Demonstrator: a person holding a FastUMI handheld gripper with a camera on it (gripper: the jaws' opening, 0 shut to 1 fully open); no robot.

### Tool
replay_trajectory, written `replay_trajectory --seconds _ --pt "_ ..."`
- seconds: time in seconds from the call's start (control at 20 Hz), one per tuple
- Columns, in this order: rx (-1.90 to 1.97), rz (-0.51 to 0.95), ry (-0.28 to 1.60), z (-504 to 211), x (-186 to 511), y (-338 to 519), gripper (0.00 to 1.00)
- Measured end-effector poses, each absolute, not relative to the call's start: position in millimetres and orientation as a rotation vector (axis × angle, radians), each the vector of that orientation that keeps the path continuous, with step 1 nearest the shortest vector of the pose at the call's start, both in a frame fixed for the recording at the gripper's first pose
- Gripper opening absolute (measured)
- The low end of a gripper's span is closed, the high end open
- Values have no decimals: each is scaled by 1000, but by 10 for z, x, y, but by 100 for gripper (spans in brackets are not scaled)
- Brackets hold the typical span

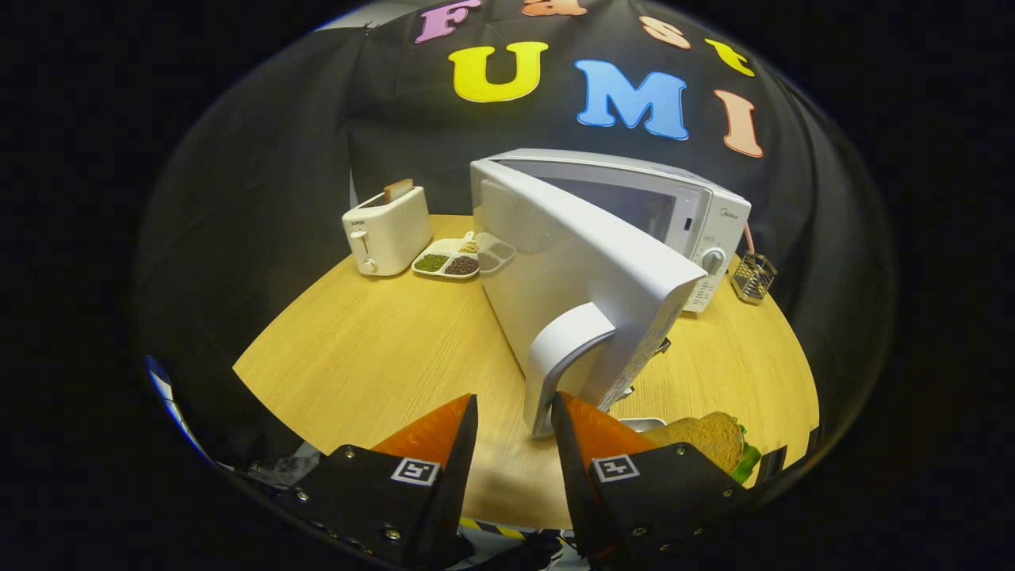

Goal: Open the microwave, put the food inside, and close the microwave door.

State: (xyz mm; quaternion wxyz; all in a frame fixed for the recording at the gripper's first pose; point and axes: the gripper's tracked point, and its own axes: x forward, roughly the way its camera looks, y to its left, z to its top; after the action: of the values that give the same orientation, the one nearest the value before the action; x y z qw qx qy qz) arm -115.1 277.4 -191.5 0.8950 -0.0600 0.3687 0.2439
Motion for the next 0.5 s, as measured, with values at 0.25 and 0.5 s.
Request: replay_trajectory --seconds 0.25,0.5 --pt "-129 556 783 -1909 -1370 3077 56" --pt "-151 639 790 -1884 -1565 3409 56"
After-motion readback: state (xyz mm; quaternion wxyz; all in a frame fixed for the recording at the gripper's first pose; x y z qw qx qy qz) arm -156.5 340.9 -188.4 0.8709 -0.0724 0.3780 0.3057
